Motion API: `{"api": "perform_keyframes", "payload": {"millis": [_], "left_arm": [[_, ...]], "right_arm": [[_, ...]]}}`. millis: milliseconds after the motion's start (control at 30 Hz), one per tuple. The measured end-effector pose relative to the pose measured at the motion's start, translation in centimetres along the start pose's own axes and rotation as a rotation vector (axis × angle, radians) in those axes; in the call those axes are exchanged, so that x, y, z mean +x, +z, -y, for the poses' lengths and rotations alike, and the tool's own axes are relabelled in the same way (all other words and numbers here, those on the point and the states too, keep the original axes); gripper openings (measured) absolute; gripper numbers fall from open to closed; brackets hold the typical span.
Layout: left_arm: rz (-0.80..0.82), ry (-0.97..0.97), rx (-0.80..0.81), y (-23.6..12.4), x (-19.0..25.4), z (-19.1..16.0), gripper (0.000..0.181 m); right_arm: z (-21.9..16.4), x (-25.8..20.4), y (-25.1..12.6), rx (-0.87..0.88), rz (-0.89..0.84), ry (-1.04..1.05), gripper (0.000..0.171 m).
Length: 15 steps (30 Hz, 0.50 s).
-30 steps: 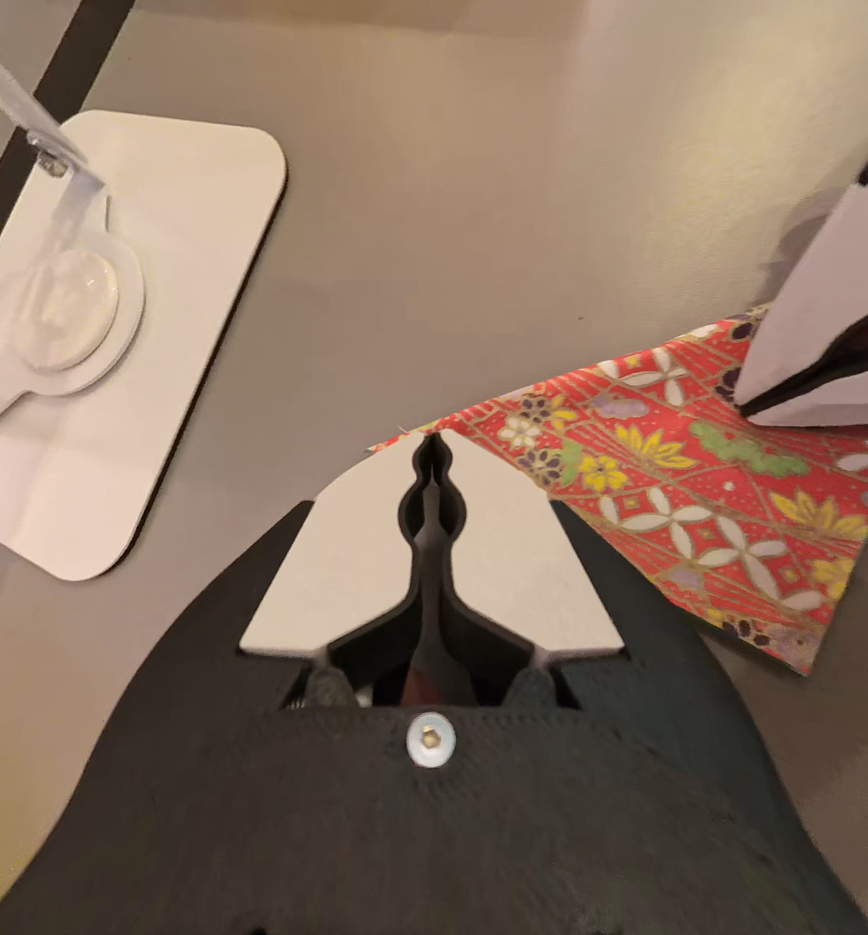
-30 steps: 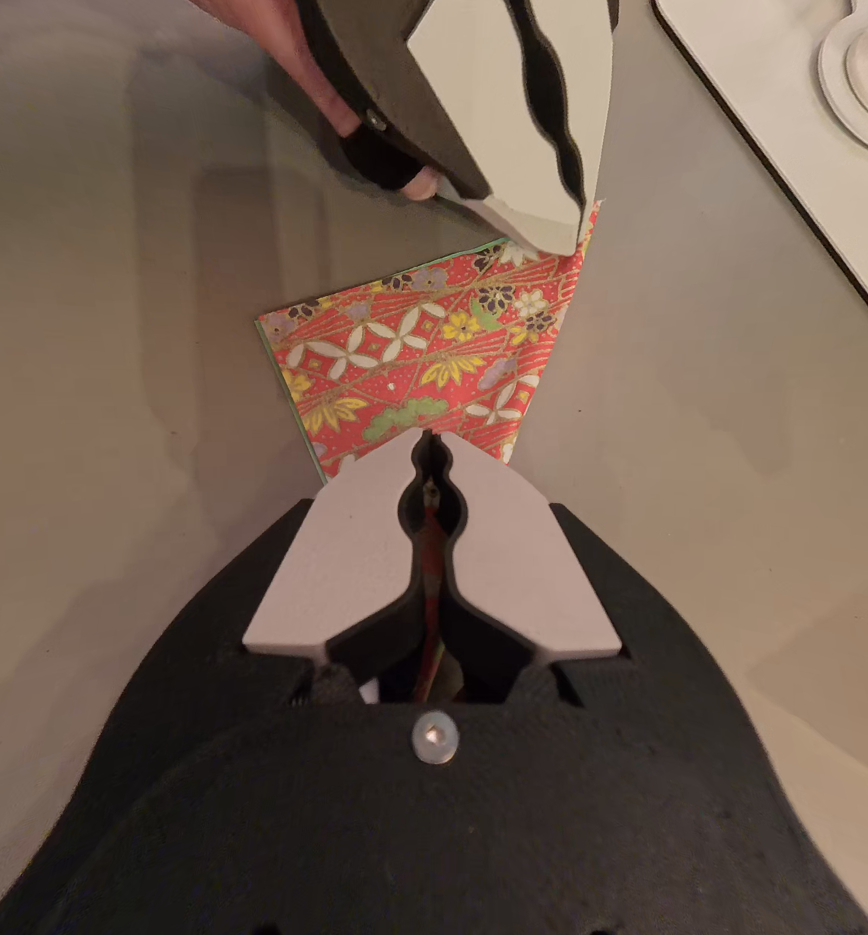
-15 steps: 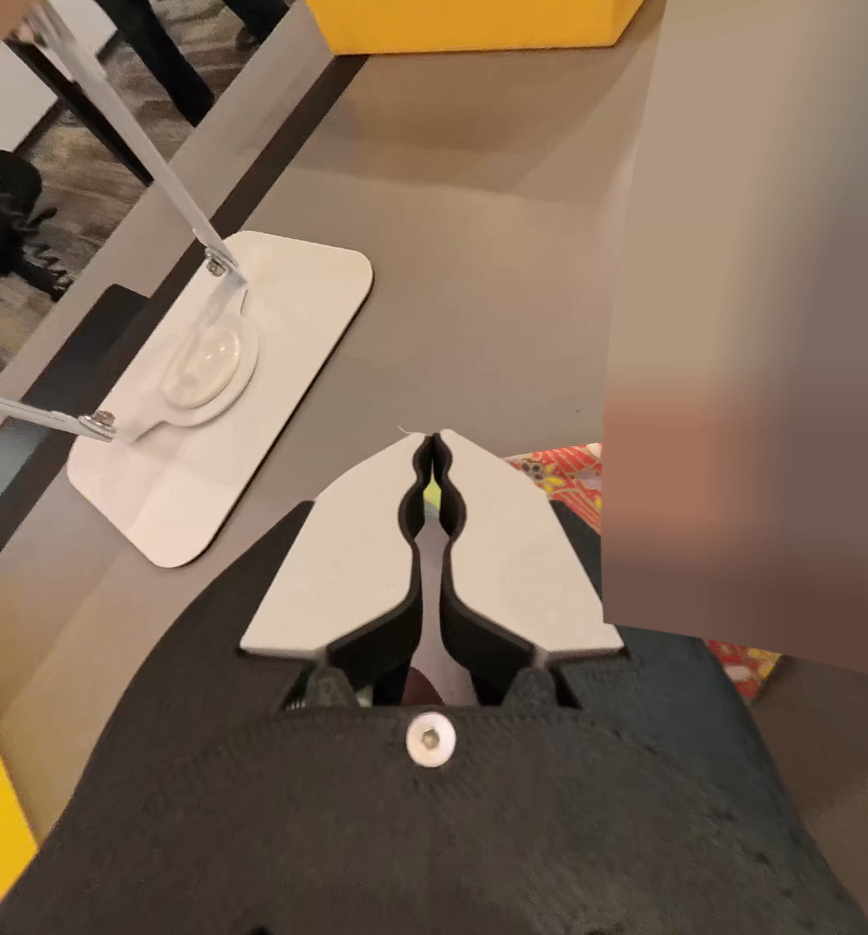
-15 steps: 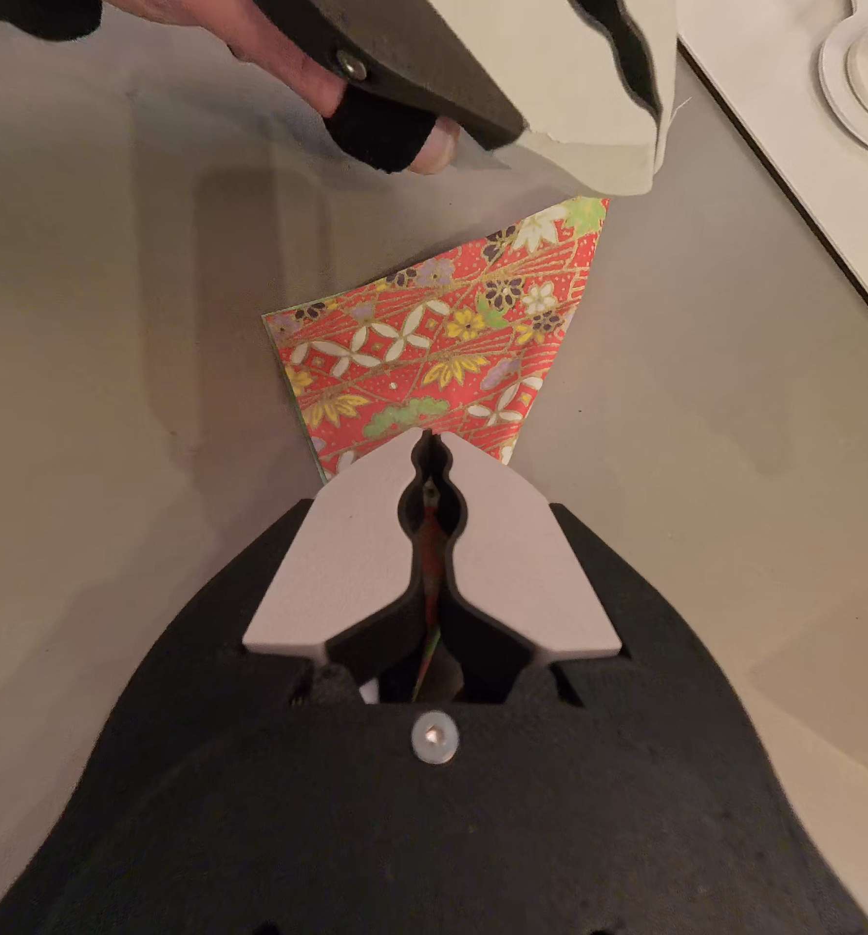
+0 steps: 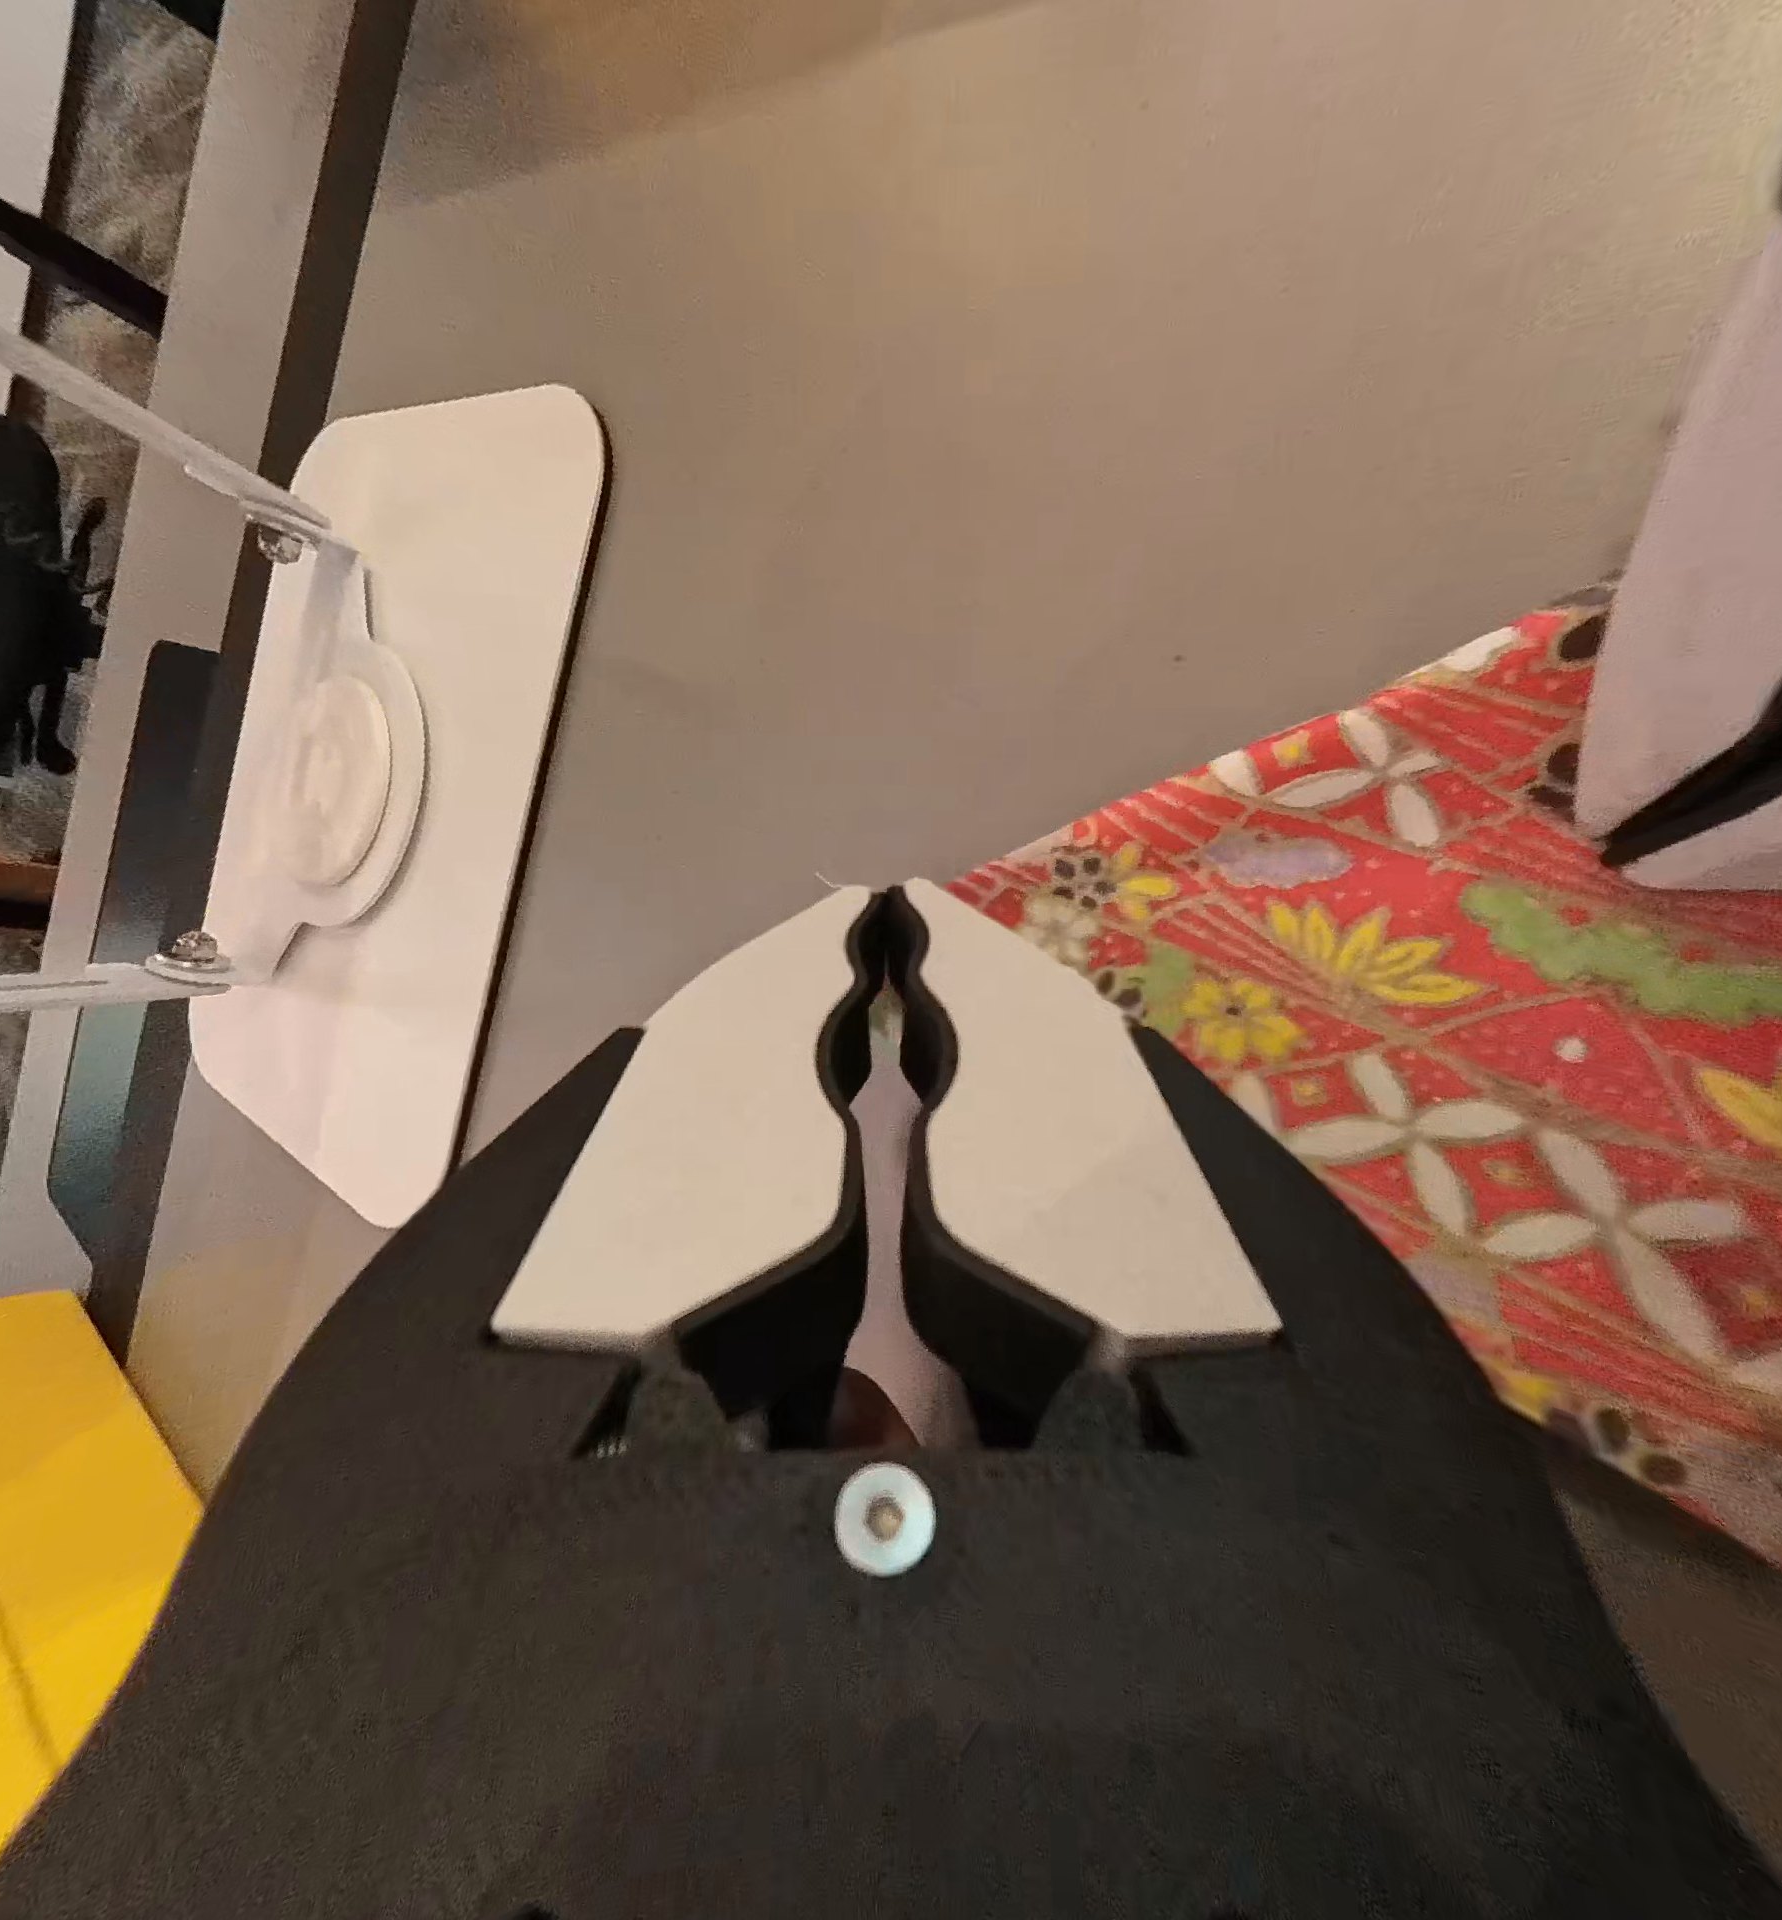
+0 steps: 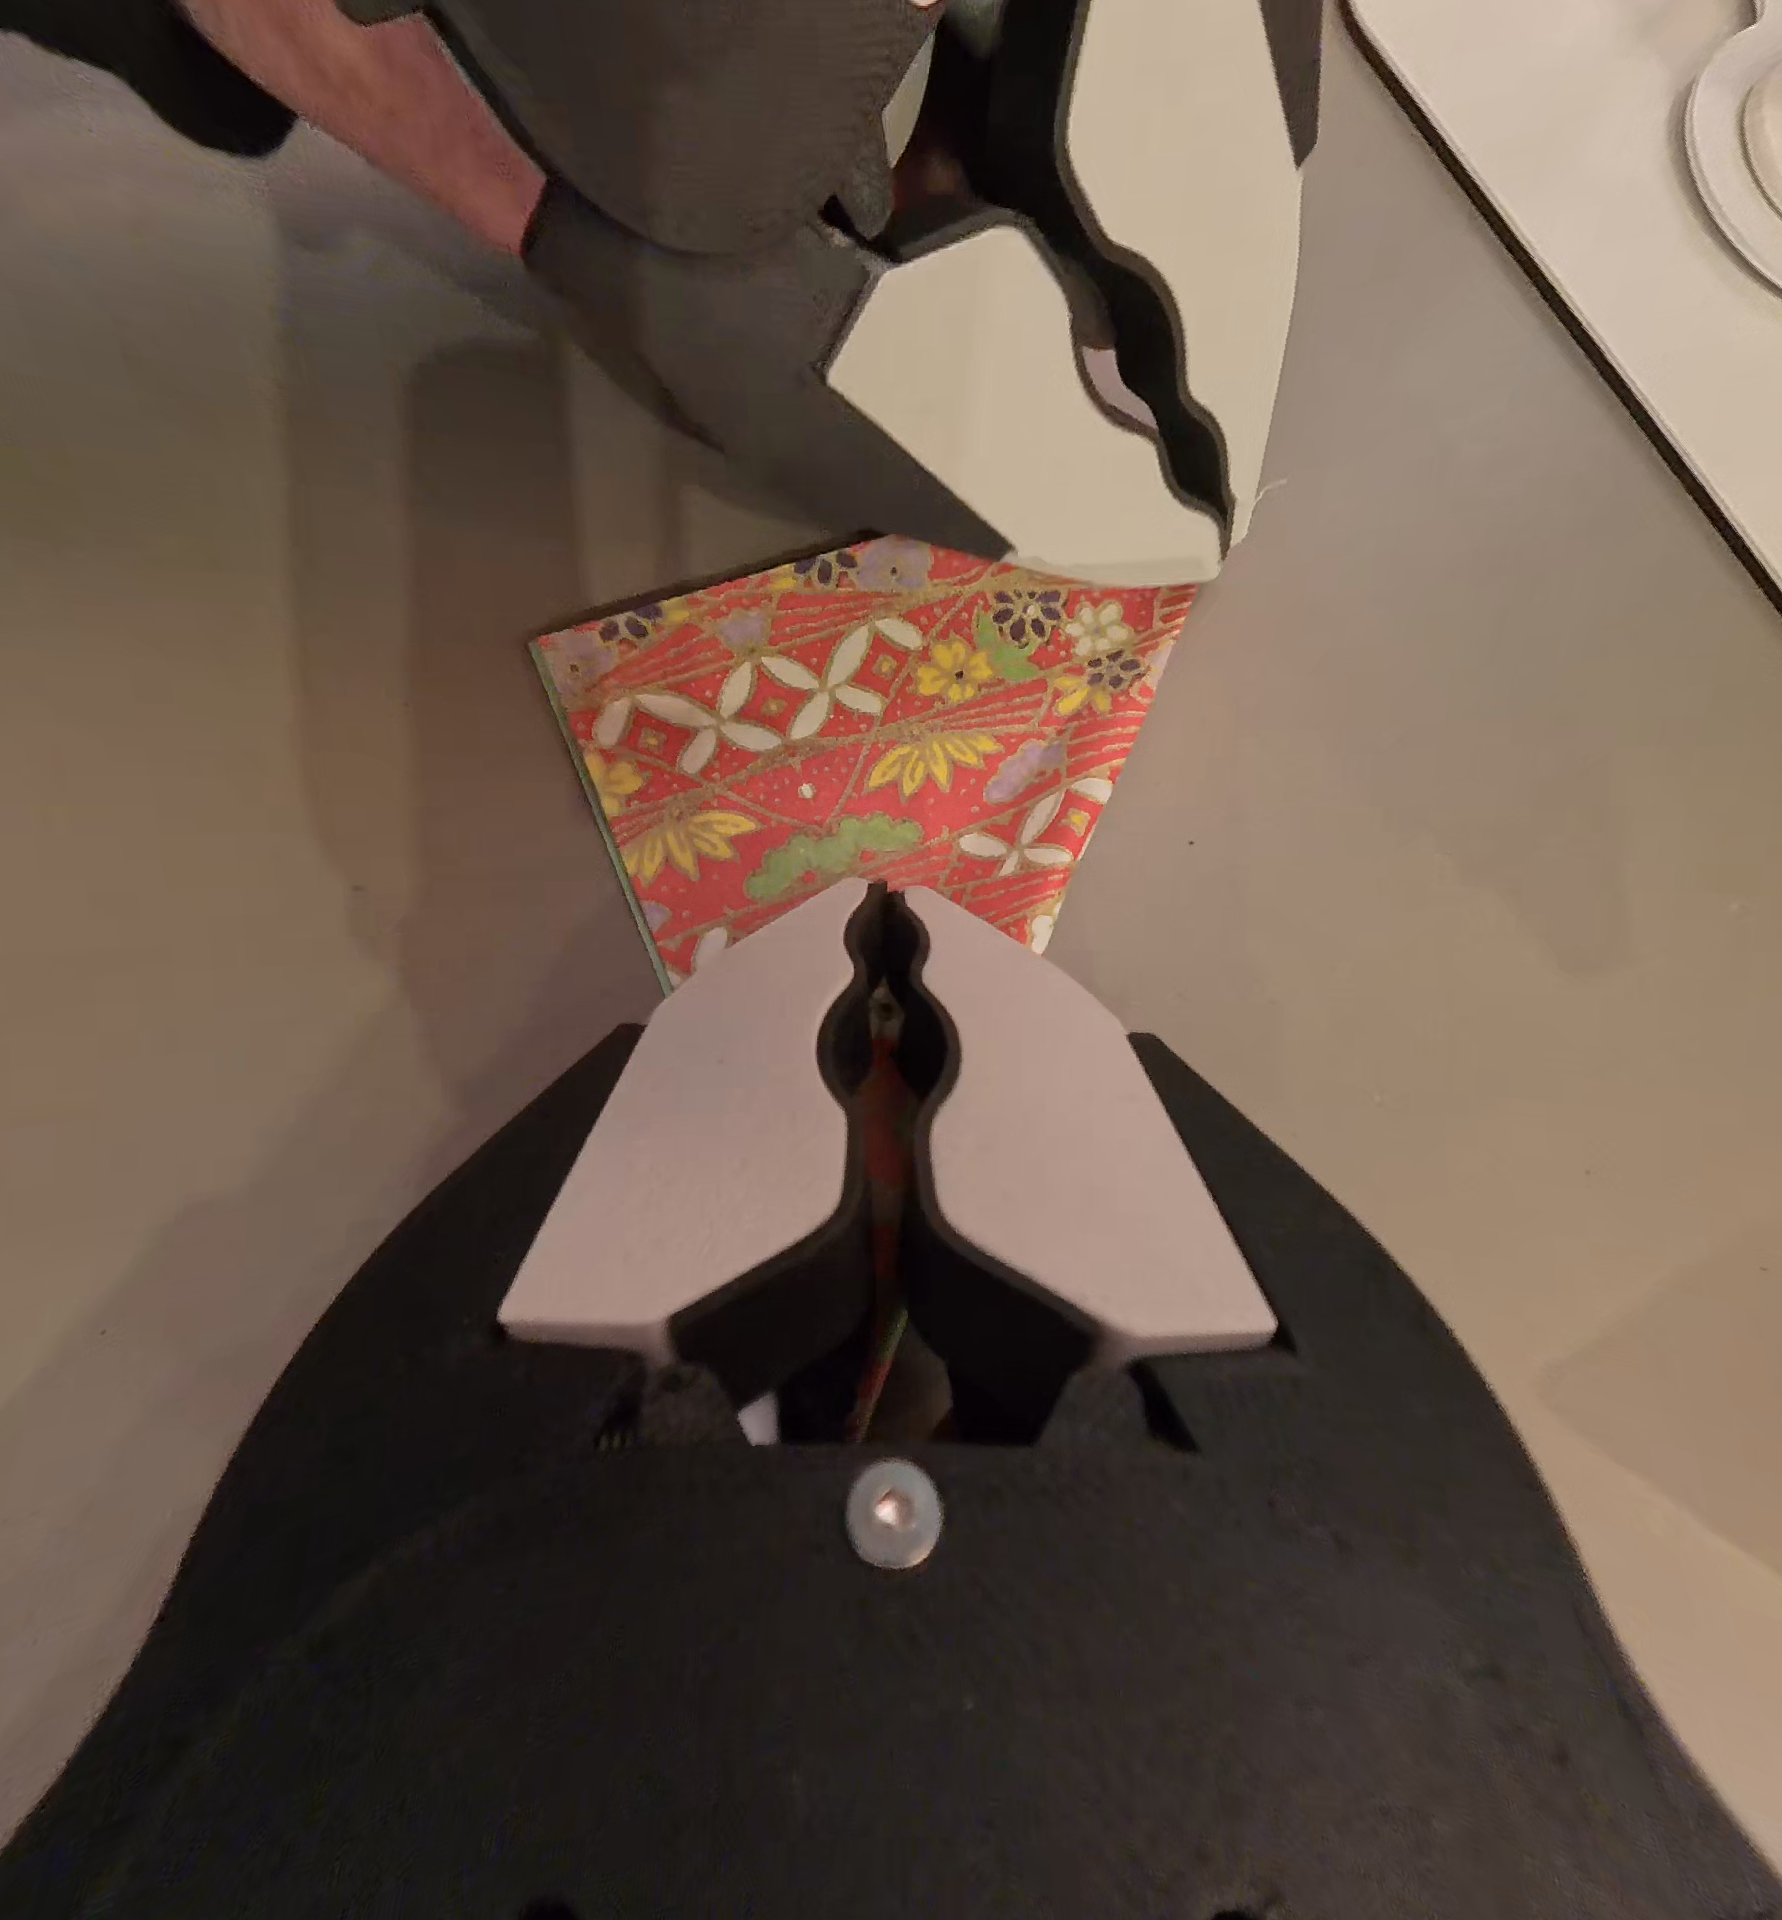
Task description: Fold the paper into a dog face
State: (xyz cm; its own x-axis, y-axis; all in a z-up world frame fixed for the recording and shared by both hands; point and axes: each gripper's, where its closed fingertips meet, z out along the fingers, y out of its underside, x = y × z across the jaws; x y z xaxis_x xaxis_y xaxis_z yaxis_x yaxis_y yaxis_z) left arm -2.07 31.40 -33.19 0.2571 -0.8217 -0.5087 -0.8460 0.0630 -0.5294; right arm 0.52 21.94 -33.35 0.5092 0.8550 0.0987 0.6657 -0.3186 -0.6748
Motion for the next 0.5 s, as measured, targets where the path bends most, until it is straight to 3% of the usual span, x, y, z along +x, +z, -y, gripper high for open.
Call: {"api": "perform_keyframes", "payload": {"millis": [400, 500], "left_arm": [[0.102, 0.004, -0.089, 0.2, -2.9, -2.7, 0.0], [0.197, -0.122, -0.128, -0.1, -4.9, -4.5, 0.0]], "right_arm": [[0.0, 0.0, 0.0, -0.001, -0.003, 0.0, 0.0], [0.0, 0.0, 0.0, -0.001, -0.003, 0.0, 0.0]]}}
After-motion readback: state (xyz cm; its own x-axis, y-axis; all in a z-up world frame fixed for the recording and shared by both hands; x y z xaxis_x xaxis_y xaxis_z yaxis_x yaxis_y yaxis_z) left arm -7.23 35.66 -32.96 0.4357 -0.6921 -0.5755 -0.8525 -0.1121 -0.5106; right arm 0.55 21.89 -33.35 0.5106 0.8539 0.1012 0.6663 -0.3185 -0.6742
